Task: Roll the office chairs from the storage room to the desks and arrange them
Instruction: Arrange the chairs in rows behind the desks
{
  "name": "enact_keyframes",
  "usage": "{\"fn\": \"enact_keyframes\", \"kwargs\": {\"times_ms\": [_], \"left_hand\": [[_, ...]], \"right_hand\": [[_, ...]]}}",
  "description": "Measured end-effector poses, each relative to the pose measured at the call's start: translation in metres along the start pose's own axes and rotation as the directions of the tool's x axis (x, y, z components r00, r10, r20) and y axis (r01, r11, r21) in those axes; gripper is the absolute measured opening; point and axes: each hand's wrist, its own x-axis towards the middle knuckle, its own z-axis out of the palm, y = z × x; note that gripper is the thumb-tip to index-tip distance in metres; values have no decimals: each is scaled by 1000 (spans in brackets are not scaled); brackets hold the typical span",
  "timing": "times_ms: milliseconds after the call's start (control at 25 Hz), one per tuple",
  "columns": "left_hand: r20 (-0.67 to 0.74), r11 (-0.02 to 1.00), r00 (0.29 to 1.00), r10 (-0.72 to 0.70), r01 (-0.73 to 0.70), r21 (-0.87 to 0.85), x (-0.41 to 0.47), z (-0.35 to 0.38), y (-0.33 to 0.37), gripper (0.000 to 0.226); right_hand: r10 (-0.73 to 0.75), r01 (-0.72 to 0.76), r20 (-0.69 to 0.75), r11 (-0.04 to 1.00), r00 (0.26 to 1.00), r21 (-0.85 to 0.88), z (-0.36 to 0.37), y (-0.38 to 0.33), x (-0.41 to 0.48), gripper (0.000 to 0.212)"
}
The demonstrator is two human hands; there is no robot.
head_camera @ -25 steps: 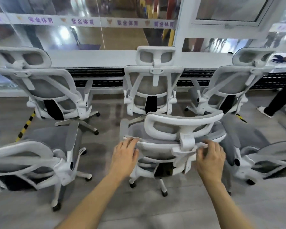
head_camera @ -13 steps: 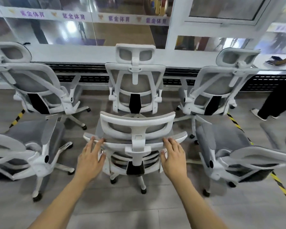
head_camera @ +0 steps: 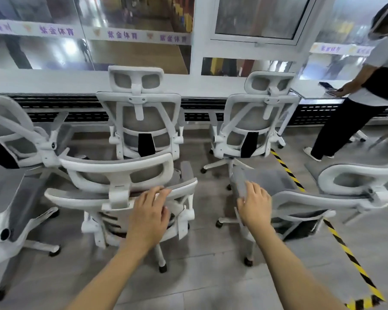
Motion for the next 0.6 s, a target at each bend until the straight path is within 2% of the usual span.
{"fn": "enact_keyframes", "kwargs": {"times_ms": [80, 160, 280, 360, 440, 600], "left_hand": [[125, 997, 992, -34, 25, 78, 17, 38, 31, 51], [215, 975, 966, -144, 101, 198, 33, 71, 59, 57], [261, 906, 904, -338, 237, 350, 47, 102, 85, 63], [243, 862, 875, -419, 300, 409, 55, 116, 98, 65], [224, 827, 845, -486, 362, 431, 60, 125, 107, 69], [210, 797, 826, -522, 385, 465, 62, 134, 115, 76]], "right_hand": [[57, -52, 31, 987, 998, -154, -16, 67, 28, 52], [127, -102, 67, 950, 990, -295, -32, 142, 57, 53], [191, -116, 155, 910, 969, -398, -39, 226, 80, 51], [41, 36, 214, 938, 976, -346, -34, 262, 80, 52], [-137, 180, 172, 945, 976, -272, -23, 281, 75, 50], [-204, 217, 89, 959, 975, -180, -22, 279, 82, 28]]}}
